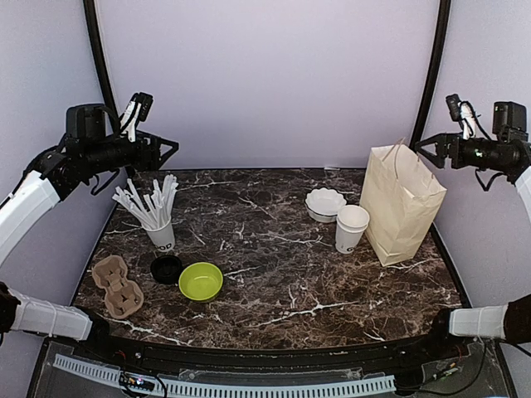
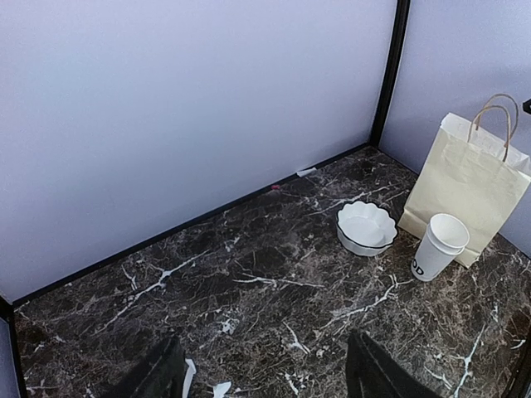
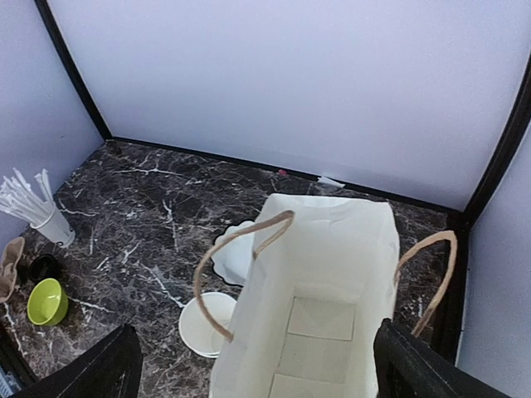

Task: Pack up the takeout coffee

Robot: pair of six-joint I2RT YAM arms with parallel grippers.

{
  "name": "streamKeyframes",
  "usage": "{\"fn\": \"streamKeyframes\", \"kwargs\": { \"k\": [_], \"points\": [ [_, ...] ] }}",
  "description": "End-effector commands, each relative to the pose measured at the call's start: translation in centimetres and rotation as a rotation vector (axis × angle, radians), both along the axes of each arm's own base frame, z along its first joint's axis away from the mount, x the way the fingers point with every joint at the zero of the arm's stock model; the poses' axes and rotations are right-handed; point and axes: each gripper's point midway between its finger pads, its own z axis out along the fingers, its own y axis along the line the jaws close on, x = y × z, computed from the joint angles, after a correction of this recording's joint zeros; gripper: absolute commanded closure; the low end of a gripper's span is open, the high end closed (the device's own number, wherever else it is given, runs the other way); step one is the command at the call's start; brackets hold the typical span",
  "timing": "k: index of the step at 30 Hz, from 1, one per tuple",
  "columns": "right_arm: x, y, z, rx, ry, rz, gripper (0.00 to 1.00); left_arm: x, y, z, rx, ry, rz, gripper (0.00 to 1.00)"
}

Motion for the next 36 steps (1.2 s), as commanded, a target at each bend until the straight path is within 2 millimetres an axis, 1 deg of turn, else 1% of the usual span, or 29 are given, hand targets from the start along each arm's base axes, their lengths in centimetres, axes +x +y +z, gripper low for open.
{"fn": "streamKeyframes", "kwargs": {
  "k": [1,2,3,4,5,6,8,10,11,12,13,14,15,16,17,18,19,20,22,23,24,27,29,31,33,34,36],
  "points": [
    [-4.4,4.7,3.5,0.045,-0.146,0.318,0.01,-1.0,-0.1,0.4,0.009,0.016,-0.024,0.31],
    [-6.3,6.3,3.6,0.059,-0.161,0.451,0.02,-1.1,-0.2,0.2,0.010,0.022,-0.028,0.31],
    [-7.3,7.1,3.8,0.056,-0.194,0.527,0.02,-1.3,-0.3,0.0,0.012,0.032,-0.040,0.31],
    [-7.8,8.0,4.0,0.066,-0.204,0.573,0.02,-1.4,-0.4,-0.1,0.016,0.037,-0.049,0.31],
    [-7.8,8.7,4.2,0.079,-0.196,0.590,0.04,-1.7,-0.6,-0.3,0.018,0.051,-0.067,0.32],
    [-7.7,9.4,4.0,0.062,-0.192,0.603,0.06,-1.9,-0.8,-0.5,0.023,0.057,-0.081,0.34],
    [-7.9,11.7,3.0,-0.005,-0.189,0.654,0.07,-2.5,-1.5,-1.1,0.027,0.086,-0.136,0.37],
    [-7.4,12.9,1.6,-0.060,-0.170,0.681,0.09,-3.2,-2.6,-1.6,0.030,0.121,-0.204,0.38],
    [-7.2,13.5,0.9,-0.091,-0.158,0.693,0.11,-3.6,-3.6,-2.1,0.039,0.147,-0.252,0.38],
    [-7.2,14.3,0.0,-0.126,-0.145,0.714,0.12,-3.9,-4.1,-2.3,0.046,0.162,-0.276,0.38],
    [-7.2,15.1,-0.9,-0.162,-0.135,0.736,0.13,-4.3,-5.2,-3.1,0.073,0.198,-0.316,0.39],
    [-7.2,16.1,-1.9,-0.199,-0.123,0.757,0.14,-4.4,-5.8,-3.5,0.092,0.212,-0.329,0.39],
    [-7.3,17.1,-3.0,-0.239,-0.111,0.779,0.15,-4.4,-6.8,-4.4,0.140,0.243,-0.338,0.40],
    [-7.2,18.0,-4.0,-0.268,-0.093,0.795,0.17,-4.7,-7.8,-4.4,0.162,0.242,-0.354,0.40],
    [-7.1,19.0,-4.8,-0.279,-0.074,0.805,0.19,-4.1,-8.0,-5.9,0.210,0.271,-0.326,0.40],
    [-6.8,19.9,-5.7,-0.288,-0.053,0.807,0.22,-4.4,-8.7,-6.2,0.230,0.272,-0.335,0.40],
    [-6.4,20.6,-6.5,-0.299,-0.030,0.801,0.27,-3.9,-8.9,-6.9,0.250,0.277,-0.312,0.39],
    [-5.8,21.1,-7.2,-0.314,-0.012,0.785,0.31,-3.8,-9.3,-7.4,0.258,0.284,-0.313,0.39],
    [-4.3,21.5,-8.7,-0.362,0.028,0.739,0.36,-3.6,-9.7,-7.5,0.252,0.285,-0.296,0.39],
    [-3.1,21.3,-9.6,-0.397,0.049,0.685,0.38,-3.5,-9.9,-7.3,0.237,0.286,-0.290,0.39],
    [-1.5,21.0,-11.0,-0.446,0.084,0.628,0.41,-3.6,-10.1,-7.1,0.227,0.285,-0.294,0.39],
    [0.6,20.1,-14.3,-0.562,0.178,0.568,0.52,-3.6,-10.6,-6.5,0.181,0.278,-0.295,0.39],
    [1.7,19.5,-16.2,-0.637,0.232,0.538,0.56,-3.5,-10.7,-6.1,0.164,0.263,-0.293,0.39],
    [2.5,18.8,-17.4,-0.689,0.264,0.503,0.57,-3.0,-10.7,-5.7,0.157,0.238,-0.274,0.39],
    [2.9,18.5,-18.5,-0.723,0.288,0.491,0.55,-2.3,-10.6,-5.3,0.160,0.208,-0.251,0.34],
    [2.8,18.4,-19.2,-0.734,0.305,0.493,0.55,-1.8,-10.6,-5.2,0.168,0.195,-0.236,0.29],
    [3.0,17.7,-20.4,-0.768,0.343,0.485,0.55,-1.0,-10.6,-5.2,0.188,0.176,-0.216,0.27]
  ]
}}
